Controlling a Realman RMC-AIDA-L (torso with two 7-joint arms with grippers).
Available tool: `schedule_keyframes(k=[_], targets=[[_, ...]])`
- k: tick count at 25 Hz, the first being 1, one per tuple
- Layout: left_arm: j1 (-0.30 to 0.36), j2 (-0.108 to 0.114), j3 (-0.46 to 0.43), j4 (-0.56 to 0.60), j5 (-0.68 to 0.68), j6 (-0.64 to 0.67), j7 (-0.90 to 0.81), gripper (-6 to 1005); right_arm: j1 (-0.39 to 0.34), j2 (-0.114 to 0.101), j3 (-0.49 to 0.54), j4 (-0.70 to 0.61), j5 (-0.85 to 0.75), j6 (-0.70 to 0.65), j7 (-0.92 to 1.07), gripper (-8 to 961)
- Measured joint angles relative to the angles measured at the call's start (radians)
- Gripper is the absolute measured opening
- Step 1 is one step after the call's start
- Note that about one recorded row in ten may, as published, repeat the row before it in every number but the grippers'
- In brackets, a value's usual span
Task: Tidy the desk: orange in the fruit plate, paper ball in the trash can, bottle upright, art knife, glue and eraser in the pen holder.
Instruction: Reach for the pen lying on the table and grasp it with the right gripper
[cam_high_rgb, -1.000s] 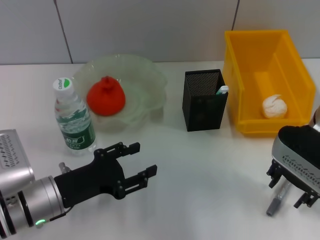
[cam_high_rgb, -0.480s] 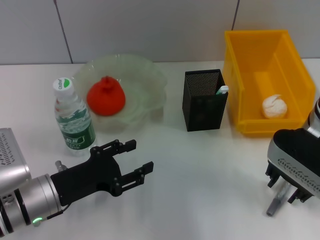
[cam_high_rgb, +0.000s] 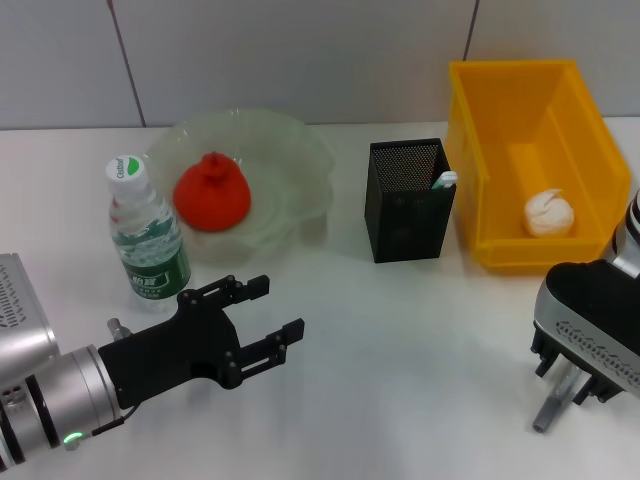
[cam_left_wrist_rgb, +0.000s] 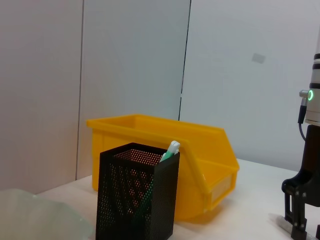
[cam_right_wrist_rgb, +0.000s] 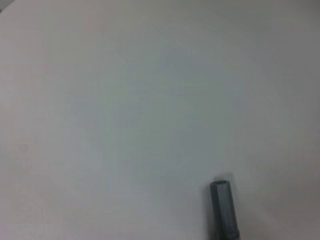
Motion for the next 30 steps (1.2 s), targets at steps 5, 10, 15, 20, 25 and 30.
schedule_keyframes(k=[5, 10, 15, 20, 25, 30], targets=[[0.004, 0.0, -0.001, 0.004, 0.0, 0.001, -0.003, 691, 0.0, 0.0, 0.0, 0.005, 0.0, 0.007, -0.004, 433], [0.005, 0.0, -0.001, 0.005, -0.001, 0.001, -0.005, 691, 0.0, 0.0, 0.0, 0.014, 0.0, 0.009, -0.005, 379], [0.005, 0.001, -0.002, 0.007, -0.002, 0.002, -0.005, 691, 0.0, 0.0, 0.0, 0.022, 0.0, 0.019, -0.011, 380], [0.005, 0.001, -0.014, 0.007, -0.001, 0.006, -0.005, 692, 0.0, 0.0, 0.0, 0.025, 0.0, 0.021, -0.014, 378], [0.005, 0.001, -0.018, 0.007, -0.001, 0.012, -0.004, 692, 0.0, 0.0, 0.0, 0.025, 0.0, 0.021, -0.015, 375], [0.005, 0.002, -0.018, 0.006, 0.0, 0.013, -0.004, 692, 0.0, 0.0, 0.0, 0.025, 0.0, 0.021, -0.016, 266]])
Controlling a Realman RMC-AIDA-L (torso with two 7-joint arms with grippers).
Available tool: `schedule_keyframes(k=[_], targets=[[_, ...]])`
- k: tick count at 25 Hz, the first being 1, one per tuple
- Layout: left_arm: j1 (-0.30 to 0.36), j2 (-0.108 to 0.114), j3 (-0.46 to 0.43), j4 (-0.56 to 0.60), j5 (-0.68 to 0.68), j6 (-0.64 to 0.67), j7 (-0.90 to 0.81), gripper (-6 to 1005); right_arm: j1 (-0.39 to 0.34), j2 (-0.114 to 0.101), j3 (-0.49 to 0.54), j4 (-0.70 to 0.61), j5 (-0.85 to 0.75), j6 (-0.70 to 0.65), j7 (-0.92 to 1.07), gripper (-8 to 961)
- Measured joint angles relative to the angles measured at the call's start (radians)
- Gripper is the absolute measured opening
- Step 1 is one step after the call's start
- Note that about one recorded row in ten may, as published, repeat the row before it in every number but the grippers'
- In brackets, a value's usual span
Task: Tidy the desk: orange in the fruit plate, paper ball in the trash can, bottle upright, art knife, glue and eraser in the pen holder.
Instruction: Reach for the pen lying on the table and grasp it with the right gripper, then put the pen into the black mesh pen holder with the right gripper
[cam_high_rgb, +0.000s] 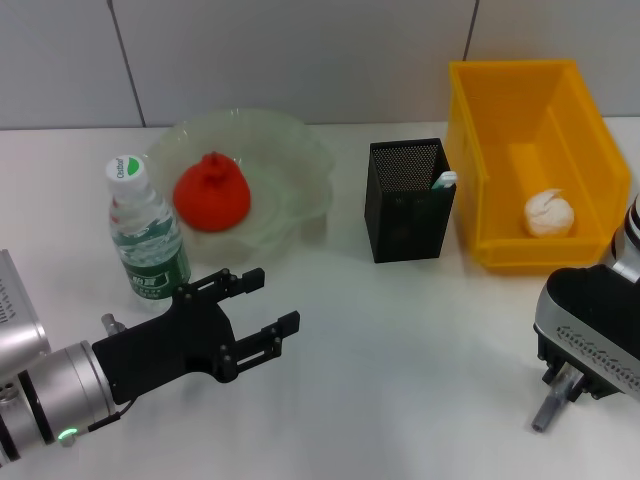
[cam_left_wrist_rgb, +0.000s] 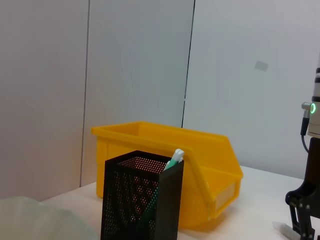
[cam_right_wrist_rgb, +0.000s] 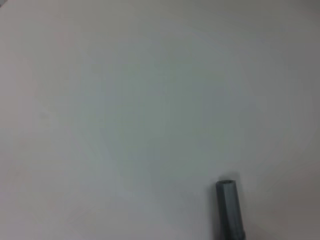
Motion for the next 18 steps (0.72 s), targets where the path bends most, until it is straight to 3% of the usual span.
schedule_keyframes(k=[18], targets=[[0.004, 0.0, -0.009, 0.0, -0.003, 0.01, -0.001, 692, -0.001, -0.002, 0.035, -0.024, 0.016, 0.002, -0.015, 145]])
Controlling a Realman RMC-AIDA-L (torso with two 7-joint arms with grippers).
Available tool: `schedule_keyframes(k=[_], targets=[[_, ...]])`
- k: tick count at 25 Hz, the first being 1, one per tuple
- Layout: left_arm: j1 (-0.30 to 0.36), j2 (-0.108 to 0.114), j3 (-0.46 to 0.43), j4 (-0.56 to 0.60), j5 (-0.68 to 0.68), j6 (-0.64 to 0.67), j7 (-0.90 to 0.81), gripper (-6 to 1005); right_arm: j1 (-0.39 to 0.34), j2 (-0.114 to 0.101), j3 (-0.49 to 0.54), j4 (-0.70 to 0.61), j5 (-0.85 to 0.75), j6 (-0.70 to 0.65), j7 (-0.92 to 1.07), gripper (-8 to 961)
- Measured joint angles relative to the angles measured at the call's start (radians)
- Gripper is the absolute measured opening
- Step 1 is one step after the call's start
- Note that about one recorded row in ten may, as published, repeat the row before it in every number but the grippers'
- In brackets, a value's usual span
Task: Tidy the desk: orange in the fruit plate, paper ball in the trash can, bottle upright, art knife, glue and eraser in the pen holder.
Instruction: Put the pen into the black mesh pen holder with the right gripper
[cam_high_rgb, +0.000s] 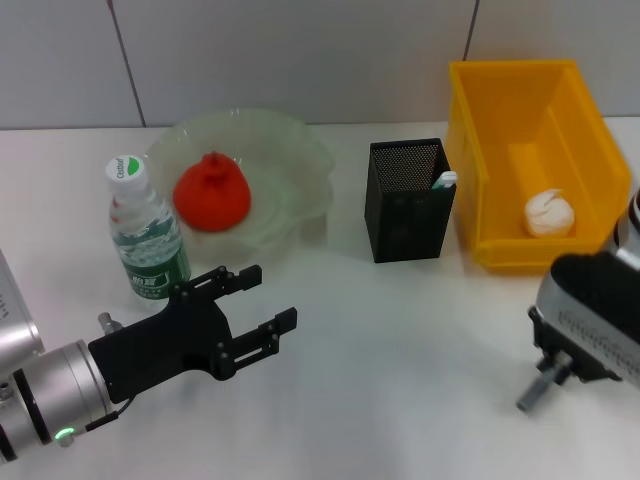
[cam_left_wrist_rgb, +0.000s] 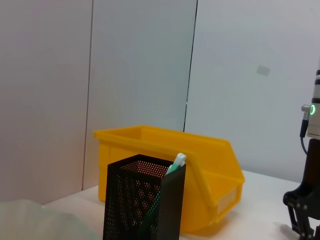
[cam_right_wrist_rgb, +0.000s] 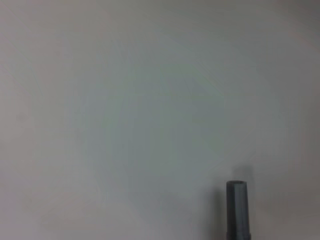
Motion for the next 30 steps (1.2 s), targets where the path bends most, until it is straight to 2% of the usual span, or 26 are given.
schedule_keyframes(k=[4, 8, 10, 11, 12, 15, 19, 21, 22, 26, 30], targets=[[0.0, 0.0, 0.0, 0.0, -0.003, 0.003, -0.003, 692, 0.013, -0.001, 0.091, -0.055, 0.058, -0.021, 0.05, 146], [0.0, 0.0, 0.0, 0.0, -0.003, 0.003, -0.003, 692, 0.041, -0.004, 0.221, -0.091, 0.154, -0.075, 0.182, 144], [0.002, -0.003, -0.013, -0.006, -0.002, 0.049, 0.005, 692, 0.04, -0.004, 0.288, -0.116, 0.209, -0.103, 0.233, 141], [0.002, -0.003, -0.013, -0.006, -0.002, 0.049, 0.005, 692, 0.034, -0.004, 0.357, -0.128, 0.263, -0.129, 0.272, 139], [0.003, -0.003, -0.02, -0.007, -0.001, 0.056, 0.009, 692, 0.034, -0.004, 0.357, -0.128, 0.263, -0.129, 0.272, 139], [0.004, -0.007, -0.027, -0.009, 0.003, 0.075, 0.033, 692, 0.015, -0.004, 0.444, -0.13, 0.337, -0.151, 0.3, 140], [0.004, -0.008, -0.027, -0.009, 0.003, 0.082, 0.044, 692, -0.024, -0.006, 0.529, -0.103, 0.469, -0.147, 0.302, 139], [0.003, -0.018, -0.027, -0.003, 0.003, 0.115, 0.073, 692, -0.064, -0.006, 0.595, -0.067, 0.593, -0.139, 0.301, 138], [0.003, -0.018, -0.027, -0.003, 0.003, 0.115, 0.073, 692, -0.064, -0.006, 0.595, -0.067, 0.593, -0.139, 0.301, 138], [0.002, -0.029, -0.023, -0.003, 0.003, 0.129, 0.092, 692, -0.118, -0.005, 0.658, 0.04, 0.778, -0.083, 0.3, 136], [-0.002, -0.032, -0.022, -0.006, 0.002, 0.132, 0.09, 692, -0.146, -0.002, 0.662, 0.102, 0.88, -0.05, 0.304, 135]])
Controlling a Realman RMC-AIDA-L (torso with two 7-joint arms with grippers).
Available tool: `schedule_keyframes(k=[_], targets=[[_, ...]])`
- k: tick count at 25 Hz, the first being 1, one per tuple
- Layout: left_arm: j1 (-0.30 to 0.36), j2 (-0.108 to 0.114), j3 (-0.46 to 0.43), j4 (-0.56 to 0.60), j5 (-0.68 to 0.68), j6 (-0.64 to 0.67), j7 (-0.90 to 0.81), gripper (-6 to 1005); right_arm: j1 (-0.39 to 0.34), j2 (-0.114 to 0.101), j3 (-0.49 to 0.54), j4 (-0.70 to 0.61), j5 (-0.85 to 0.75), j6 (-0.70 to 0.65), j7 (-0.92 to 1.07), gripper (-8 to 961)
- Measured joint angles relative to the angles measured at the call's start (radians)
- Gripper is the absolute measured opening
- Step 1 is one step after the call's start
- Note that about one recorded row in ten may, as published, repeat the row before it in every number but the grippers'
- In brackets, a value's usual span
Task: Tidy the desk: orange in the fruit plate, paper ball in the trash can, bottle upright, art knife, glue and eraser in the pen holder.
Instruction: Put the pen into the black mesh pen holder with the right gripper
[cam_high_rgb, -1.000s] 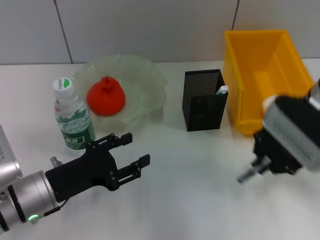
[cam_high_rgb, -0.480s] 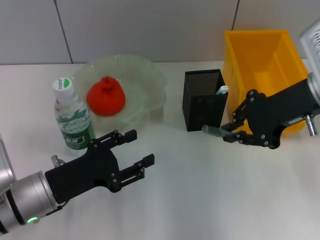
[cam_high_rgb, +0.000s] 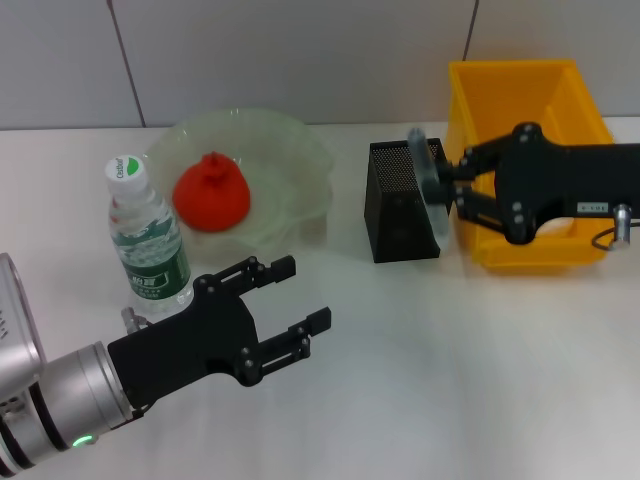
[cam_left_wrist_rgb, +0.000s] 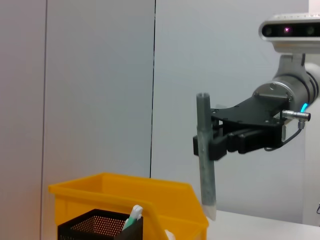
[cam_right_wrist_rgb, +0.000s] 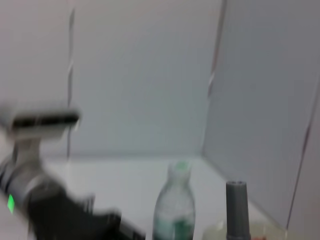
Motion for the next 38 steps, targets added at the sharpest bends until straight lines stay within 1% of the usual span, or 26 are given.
schedule_keyframes(k=[1, 2, 6, 11, 14, 15, 16, 17, 20, 21, 22, 23, 27, 30, 31, 32, 33, 34, 35, 36, 37, 38], targets=[[-0.006, -0.003, -0.004, -0.002, -0.006, -0.003, -0.003, 692, -0.016, 0.002, 0.001, 0.043, 0.087, 0.019, 0.001, 135], [-0.006, -0.003, -0.004, -0.001, -0.006, -0.003, -0.003, 692, -0.016, 0.002, 0.001, 0.043, 0.087, 0.019, 0.001, 134], [-0.007, 0.002, -0.005, 0.001, -0.002, 0.0, -0.006, 692, -0.048, 0.002, -0.008, 0.14, 0.273, 0.077, -0.01, 133], [-0.007, 0.005, 0.007, 0.002, 0.001, 0.004, -0.007, 692, -0.041, 0.002, -0.01, 0.193, 0.294, 0.094, -0.058, 133], [-0.007, 0.005, 0.012, 0.002, 0.005, 0.005, -0.003, 692, -0.038, 0.003, -0.009, 0.192, 0.294, 0.106, -0.079, 132], [-0.007, 0.005, 0.012, 0.002, 0.005, 0.005, -0.003, 692, -0.038, 0.003, -0.009, 0.185, 0.294, 0.114, -0.106, 132], [-0.007, 0.005, 0.012, 0.002, 0.005, 0.005, -0.003, 692, -0.044, 0.005, -0.009, 0.166, 0.295, 0.133, -0.177, 132], [-0.007, 0.005, 0.012, 0.002, 0.005, 0.005, -0.003, 692, -0.044, 0.005, -0.009, 0.166, 0.295, 0.133, -0.177, 132], [0.001, 0.003, 0.013, -0.004, 0.017, 0.016, 0.023, 692, -0.057, 0.007, -0.01, 0.122, 0.305, 0.166, -0.316, 132], [0.001, 0.003, 0.013, -0.004, 0.017, 0.016, 0.023, 692, -0.063, 0.007, -0.01, 0.095, 0.317, 0.186, -0.426, 132], [0.001, 0.003, 0.013, -0.004, 0.017, 0.016, 0.023, 692, -0.063, 0.007, -0.01, 0.095, 0.317, 0.186, -0.426, 132], [0.001, 0.001, 0.011, -0.005, 0.017, 0.016, 0.042, 692, -0.065, 0.007, -0.009, 0.084, 0.321, 0.194, -0.48, 132], [-0.004, 0.001, 0.01, -0.006, 0.017, 0.013, 0.054, 692, -0.074, 0.008, -0.01, 0.074, 0.358, 0.232, -0.772, 132], [-0.007, 0.001, 0.004, -0.014, 0.017, 0.006, 0.093, 692, -0.075, 0.008, -0.011, 0.092, 0.388, 0.257, -0.973, 131], [-0.007, 0.001, 0.002, -0.016, 0.016, 0.004, 0.103, 692, -0.075, 0.009, -0.017, 0.108, 0.393, 0.277, -1.116, 131], [-0.007, 0.001, 0.002, -0.016, 0.016, 0.004, 0.103, 692, -0.075, 0.009, -0.017, 0.108, 0.393, 0.277, -1.116, 131], [-0.007, 0.001, 0.002, -0.016, 0.016, 0.004, 0.103, 692, -0.075, 0.01, -0.034, 0.13, 0.407, 0.306, -1.274, 131], [-0.007, 0.001, -0.001, -0.024, 0.016, -0.003, 0.116, 692, -0.075, 0.01, -0.044, 0.143, 0.422, 0.319, -1.342, 131], [-0.007, 0.001, -0.001, -0.024, 0.016, -0.003, 0.116, 692, -0.075, 0.01, -0.044, 0.143, 0.422, 0.319, -1.342, 131], [-0.008, 0.001, -0.001, -0.028, 0.013, -0.009, 0.12, 693, -0.075, 0.01, -0.067, 0.174, 0.461, 0.344, -1.507, 131], [-0.008, 0.0, -0.001, -0.031, 0.01, -0.015, 0.126, 693, -0.075, 0.01, -0.067, 0.174, 0.461, 0.344, -1.507, 131], [-0.008, 0.0, -0.001, -0.031, 0.01, -0.015, 0.126, 693, -0.072, 0.01, -0.083, 0.215, 0.503, 0.37, -1.698, 131]])
